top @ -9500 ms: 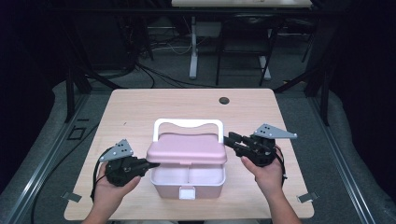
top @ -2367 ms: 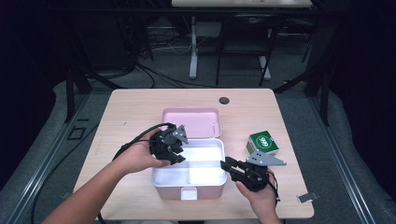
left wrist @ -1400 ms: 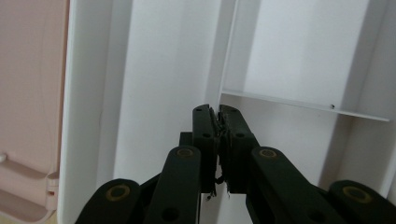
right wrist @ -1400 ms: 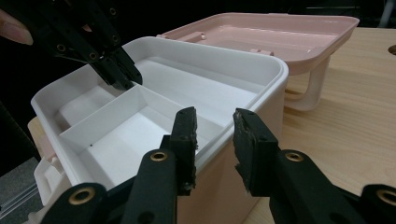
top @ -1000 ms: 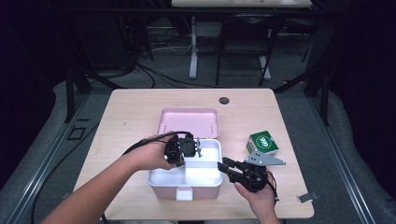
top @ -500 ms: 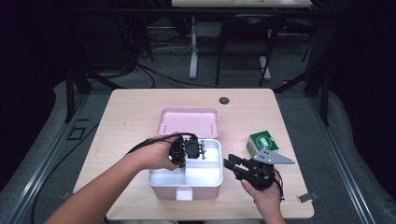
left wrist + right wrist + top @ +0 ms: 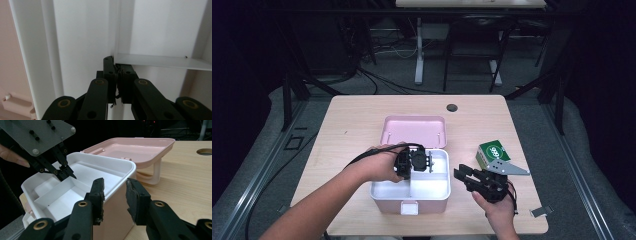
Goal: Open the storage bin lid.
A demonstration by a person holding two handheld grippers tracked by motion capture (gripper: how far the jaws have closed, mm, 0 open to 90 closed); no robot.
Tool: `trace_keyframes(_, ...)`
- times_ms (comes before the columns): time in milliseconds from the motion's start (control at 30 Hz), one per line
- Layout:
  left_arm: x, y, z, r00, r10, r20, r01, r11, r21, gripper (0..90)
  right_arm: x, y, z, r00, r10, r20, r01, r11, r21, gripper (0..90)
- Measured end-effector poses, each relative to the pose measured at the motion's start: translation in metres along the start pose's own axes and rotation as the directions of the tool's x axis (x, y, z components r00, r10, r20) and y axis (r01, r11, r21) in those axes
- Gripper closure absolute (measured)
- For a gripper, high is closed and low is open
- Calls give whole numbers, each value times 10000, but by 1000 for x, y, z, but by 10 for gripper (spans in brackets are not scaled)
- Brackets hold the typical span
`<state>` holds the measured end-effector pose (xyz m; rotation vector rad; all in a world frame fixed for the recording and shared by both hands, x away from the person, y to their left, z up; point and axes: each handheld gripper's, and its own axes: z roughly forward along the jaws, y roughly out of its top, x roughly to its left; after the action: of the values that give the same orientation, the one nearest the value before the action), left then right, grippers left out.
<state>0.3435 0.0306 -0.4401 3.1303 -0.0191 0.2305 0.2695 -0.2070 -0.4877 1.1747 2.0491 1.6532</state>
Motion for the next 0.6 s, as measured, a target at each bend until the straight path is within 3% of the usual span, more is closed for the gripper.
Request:
trace_keyframes(200,0,-1,-2,10000,62,-7,-62,10000,-35,867,-2,1,-3,9999,92,84,-91,9999,-69,671)
trace_keyframes(600,-2,-5,-16,9992,27,-399,-39,9996,-297,892,-6,3,-9,9997,160,195,-156,9996,-238,668)
